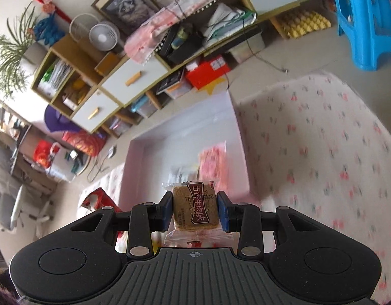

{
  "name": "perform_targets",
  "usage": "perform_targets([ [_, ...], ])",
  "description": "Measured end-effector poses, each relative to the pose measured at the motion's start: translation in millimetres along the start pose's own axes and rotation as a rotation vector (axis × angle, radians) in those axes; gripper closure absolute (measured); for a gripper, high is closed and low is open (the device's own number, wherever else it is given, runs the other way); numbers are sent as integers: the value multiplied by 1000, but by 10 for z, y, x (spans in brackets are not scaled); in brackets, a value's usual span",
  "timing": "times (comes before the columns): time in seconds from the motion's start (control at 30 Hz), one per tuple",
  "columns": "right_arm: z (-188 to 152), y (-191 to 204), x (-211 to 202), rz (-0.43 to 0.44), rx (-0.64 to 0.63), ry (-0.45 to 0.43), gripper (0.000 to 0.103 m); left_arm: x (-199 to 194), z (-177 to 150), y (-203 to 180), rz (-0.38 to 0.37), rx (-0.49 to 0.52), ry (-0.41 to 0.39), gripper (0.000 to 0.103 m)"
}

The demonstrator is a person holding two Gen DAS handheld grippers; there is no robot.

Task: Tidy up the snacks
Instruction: 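Carry both packets into the pink box and open both tools to release them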

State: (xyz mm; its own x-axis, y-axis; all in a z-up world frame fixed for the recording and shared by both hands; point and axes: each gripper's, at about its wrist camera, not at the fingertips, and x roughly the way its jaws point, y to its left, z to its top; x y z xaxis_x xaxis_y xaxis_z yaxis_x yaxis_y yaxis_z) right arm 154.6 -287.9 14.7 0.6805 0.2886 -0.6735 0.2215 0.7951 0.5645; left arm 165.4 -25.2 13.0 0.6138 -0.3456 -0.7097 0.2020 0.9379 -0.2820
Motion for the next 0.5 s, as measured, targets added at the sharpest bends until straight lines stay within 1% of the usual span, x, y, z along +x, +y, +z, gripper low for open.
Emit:
perform_targets([
  [0.07, 122, -31, 157, 2, -2, -15, 68, 155, 86, -6, -22, 16, -5, 86],
  [0.17, 300, -100, 414, 19, 1, -27, 68, 446, 215, 39, -66, 13, 18, 86],
  [0.37, 515, -116, 840, -9, -75, -53, 68, 903, 353, 68, -82, 48, 71, 86],
  [0.5, 577, -115, 1101, -29, -110, -52, 68, 1071, 400, 105, -101, 63, 105, 86],
])
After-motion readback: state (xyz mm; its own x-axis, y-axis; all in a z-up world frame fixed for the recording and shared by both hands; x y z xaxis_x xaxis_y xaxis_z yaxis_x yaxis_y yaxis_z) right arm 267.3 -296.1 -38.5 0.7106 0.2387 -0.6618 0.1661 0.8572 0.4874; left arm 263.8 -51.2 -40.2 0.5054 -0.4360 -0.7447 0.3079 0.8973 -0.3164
